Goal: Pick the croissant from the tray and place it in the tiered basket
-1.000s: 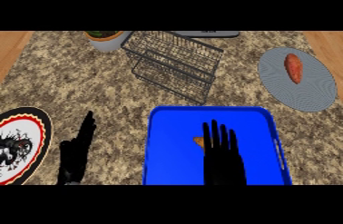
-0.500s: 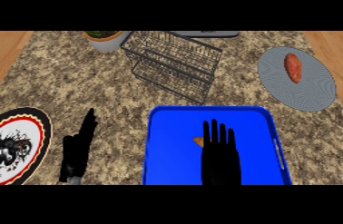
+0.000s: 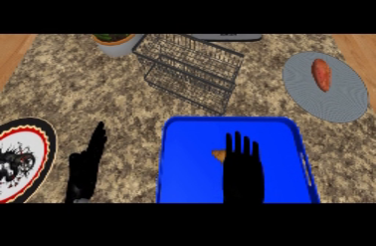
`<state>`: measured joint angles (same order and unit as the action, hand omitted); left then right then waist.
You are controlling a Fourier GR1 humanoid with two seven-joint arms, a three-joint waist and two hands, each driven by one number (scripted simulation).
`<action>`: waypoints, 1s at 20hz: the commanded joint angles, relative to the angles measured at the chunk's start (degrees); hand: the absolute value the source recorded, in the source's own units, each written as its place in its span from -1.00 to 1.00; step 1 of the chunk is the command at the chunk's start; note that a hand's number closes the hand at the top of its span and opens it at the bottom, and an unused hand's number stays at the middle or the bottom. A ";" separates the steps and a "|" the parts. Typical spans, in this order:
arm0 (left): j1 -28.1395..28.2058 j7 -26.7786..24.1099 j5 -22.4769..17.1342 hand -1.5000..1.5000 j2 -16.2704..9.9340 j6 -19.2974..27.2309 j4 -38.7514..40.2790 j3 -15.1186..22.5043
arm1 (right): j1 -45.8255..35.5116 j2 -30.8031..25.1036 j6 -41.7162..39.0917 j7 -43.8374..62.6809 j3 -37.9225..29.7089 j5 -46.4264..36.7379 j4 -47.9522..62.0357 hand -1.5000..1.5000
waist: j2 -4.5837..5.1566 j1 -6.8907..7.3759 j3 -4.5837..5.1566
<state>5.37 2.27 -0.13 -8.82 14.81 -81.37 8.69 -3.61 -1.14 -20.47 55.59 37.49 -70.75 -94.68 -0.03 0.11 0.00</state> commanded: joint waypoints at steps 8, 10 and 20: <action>0.46 2.22 2.90 0.00 2.37 0.66 -2.24 0.15 | 0.86 0.80 5.45 -3.52 -4.61 -0.01 9.69 -1.00 | 0.01 -0.01 -0.01; 0.06 -1.44 1.48 0.00 0.99 -2.19 0.86 -2.66 | 2.28 -0.52 1.04 -2.74 -5.46 0.16 4.34 -1.00 | 0.00 -0.11 0.00; -1.50 -1.00 3.98 0.00 4.47 -0.88 2.36 -1.92 | -4.15 1.04 7.77 -11.07 -6.53 -1.66 17.41 1.00 | 0.06 0.07 0.00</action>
<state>4.51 2.27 2.73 -5.96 13.19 -80.58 6.23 -5.55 -0.84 -15.56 47.25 30.63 -70.54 -83.92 -0.31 0.13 0.15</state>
